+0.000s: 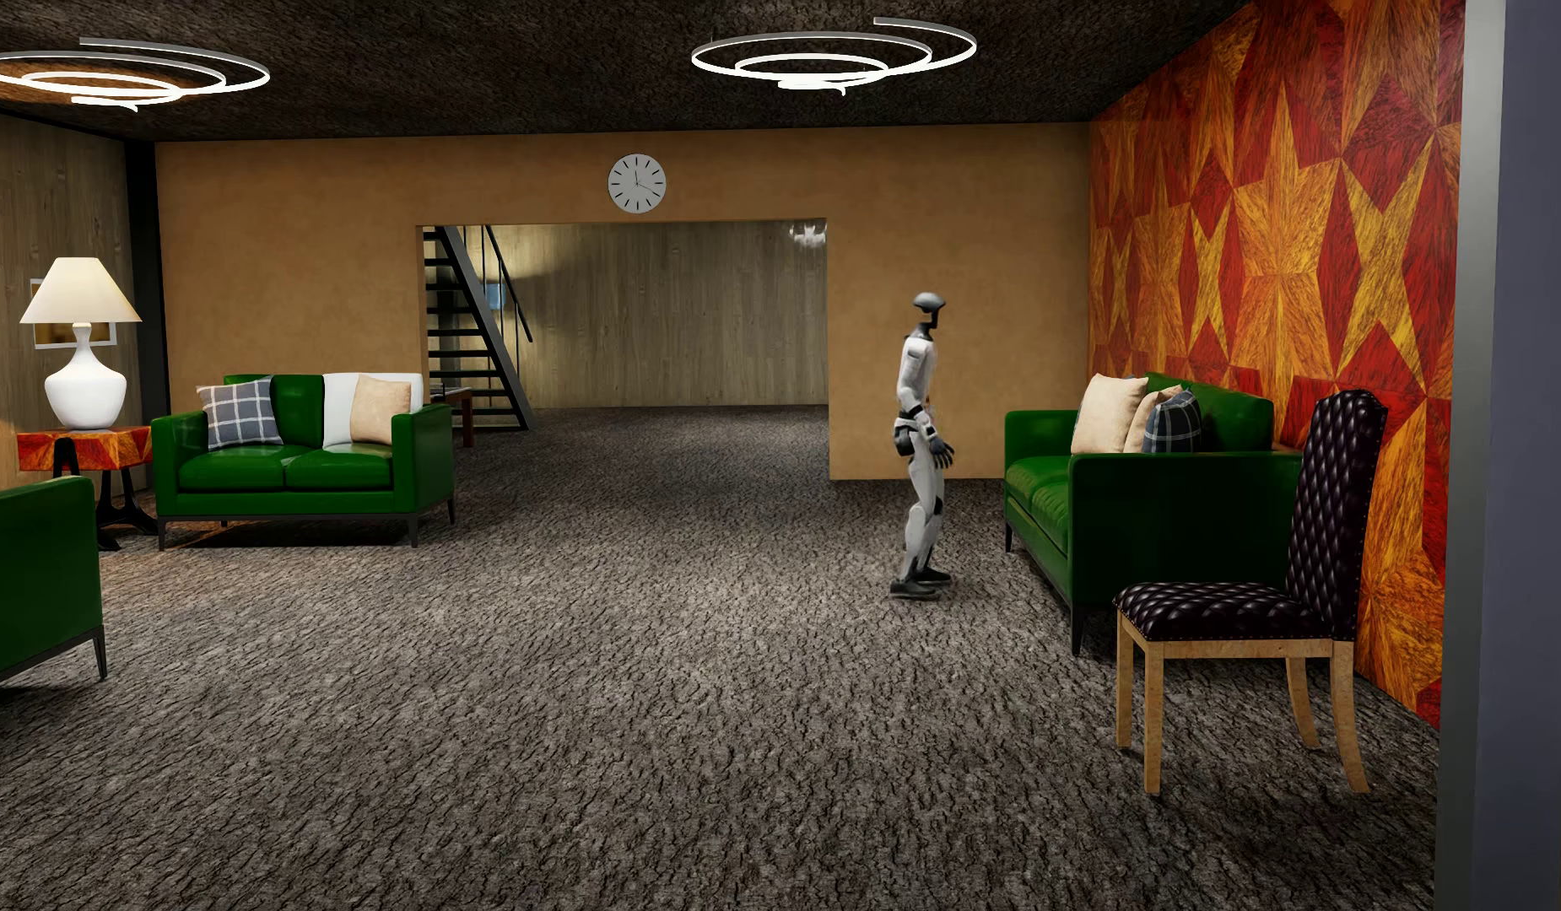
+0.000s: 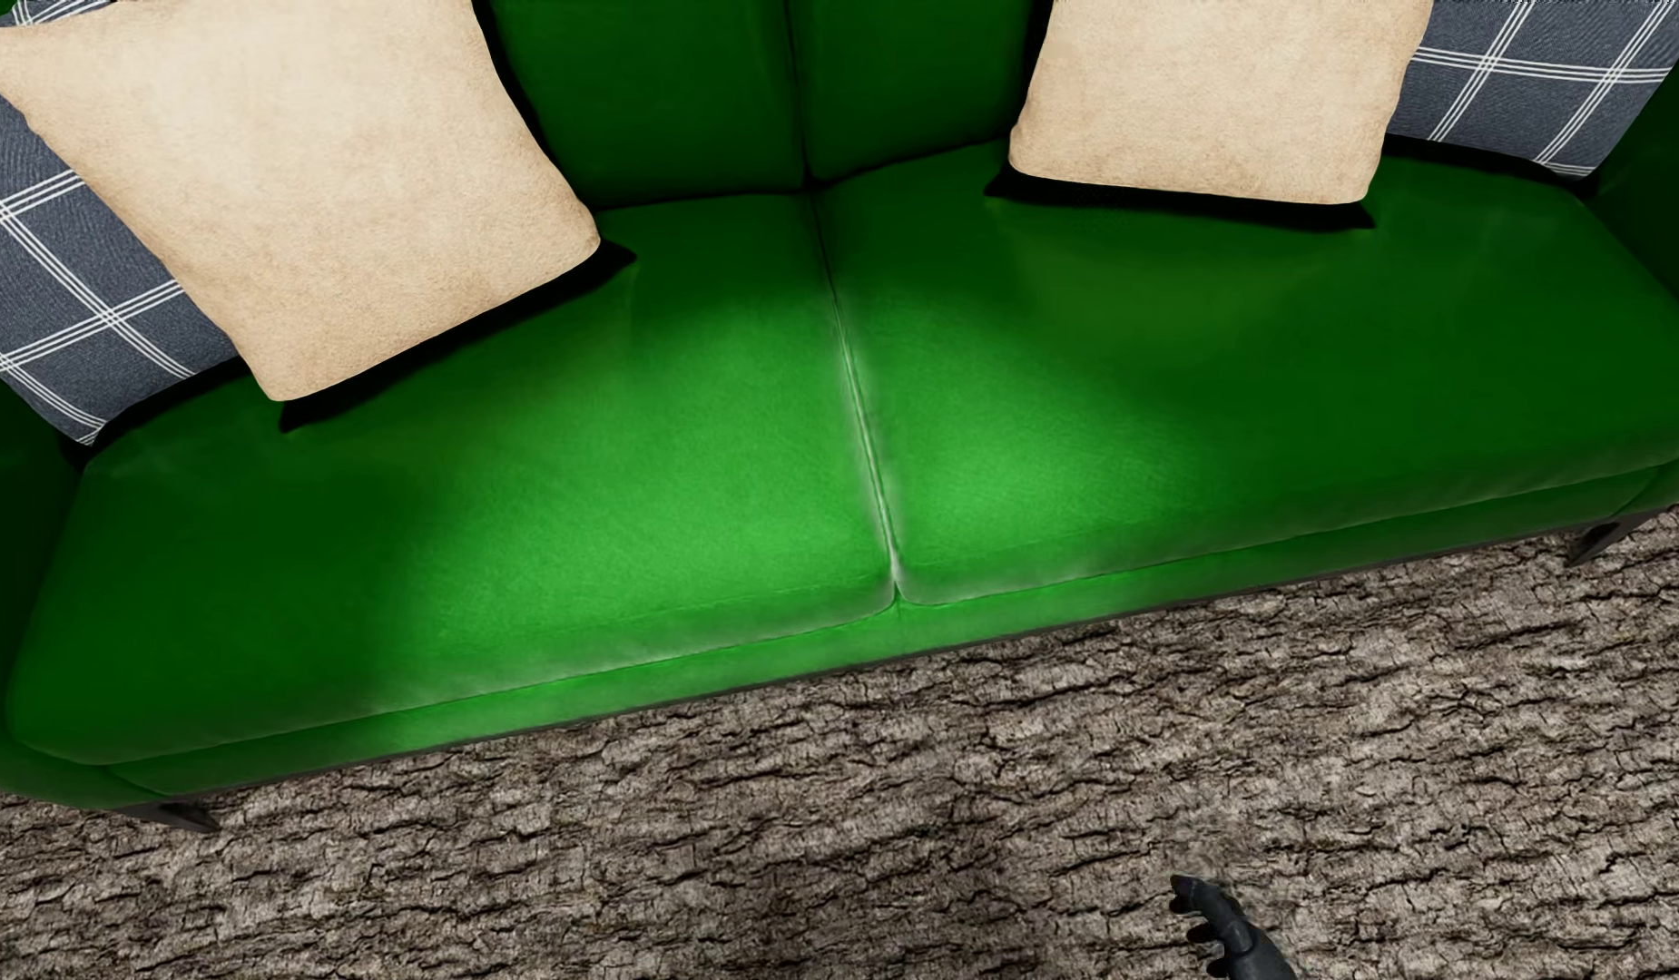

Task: Move towards the sofa

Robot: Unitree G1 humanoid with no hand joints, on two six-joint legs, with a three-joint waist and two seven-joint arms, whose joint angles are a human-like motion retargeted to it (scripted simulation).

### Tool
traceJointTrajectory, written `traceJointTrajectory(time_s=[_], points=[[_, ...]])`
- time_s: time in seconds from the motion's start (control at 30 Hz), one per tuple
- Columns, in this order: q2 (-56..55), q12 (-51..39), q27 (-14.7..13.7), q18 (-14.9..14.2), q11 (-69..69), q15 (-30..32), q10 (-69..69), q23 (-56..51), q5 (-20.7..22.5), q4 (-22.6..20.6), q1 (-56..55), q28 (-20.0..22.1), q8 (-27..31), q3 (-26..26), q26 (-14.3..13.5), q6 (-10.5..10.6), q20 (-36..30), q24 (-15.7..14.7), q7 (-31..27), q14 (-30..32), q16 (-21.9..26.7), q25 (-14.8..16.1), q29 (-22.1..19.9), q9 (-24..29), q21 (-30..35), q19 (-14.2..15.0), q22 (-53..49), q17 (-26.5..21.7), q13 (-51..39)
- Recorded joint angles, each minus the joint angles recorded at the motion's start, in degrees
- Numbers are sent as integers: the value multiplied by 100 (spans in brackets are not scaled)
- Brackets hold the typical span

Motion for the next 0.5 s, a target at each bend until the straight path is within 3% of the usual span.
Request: traceJointTrajectory(time_s=[0.07, 0.13, 0.17, 0.23, 0.27, 0.3, 0.37, 0.5], points=[[-357, -492, 423, 57, 825, 23, 48, 454, -302, -193, 68, 206, 182, -33, -13, -128, -78, 88, 50, -108, -128, -207, 338, 21, 93, 149, -130, -93, 98], [-909, -972, 763, 86, 1829, 448, 122, 817, -478, -308, 122, 526, 592, -81, -108, -252, -73, 88, 99, -223, -245, -299, 498, 47, 43, 356, -256, -114, 270], [-1142, -1182, 860, 87, 2229, 632, 158, 964, -516, -340, 140, 603, 797, -106, -194, -314, -132, 133, 126, -273, -250, -286, 546, 53, -14, 477, -345, -106, 366], [-1314, -1534, 868, 62, 2350, 166, 172, 1104, -385, -397, 173, 710, 1227, -153, -395, -441, -187, 170, 134, -322, -208, -245, 608, 36, -93, 664, -574, -56, 589], [-1215, -1663, 835, 35, 1949, -55, 142, 1119, -198, -400, 202, 741, 1480, -169, -463, -498, -208, 183, 117, -328, -165, -264, 651, 8, -88, 891, -659, -21, 722], [-1017, -1755, 787, 6, 1308, -66, 44, 1102, 3, -378, 259, 785, 1685, -181, -509, -541, -207, 189, 98, -306, -104, -264, 683, -30, -92, 793, -730, 40, 832], [-538, -1807, 708, -57, 490, -329, -118, 1064, 22, -345, 383, 807, 1365, -166, -584, -633, -171, 134, 115, -264, -15, -252, 797, -119, -85, 329, -836, 99, 982], [-75, -1416, 747, -193, -266, -46, -187, 1021, 378, 2, 596, 998, 1313, -137, -314, -670, 283, -115, 241, -265, -20, -474, 925, -217, 77, 175, -719, -24, 720]])
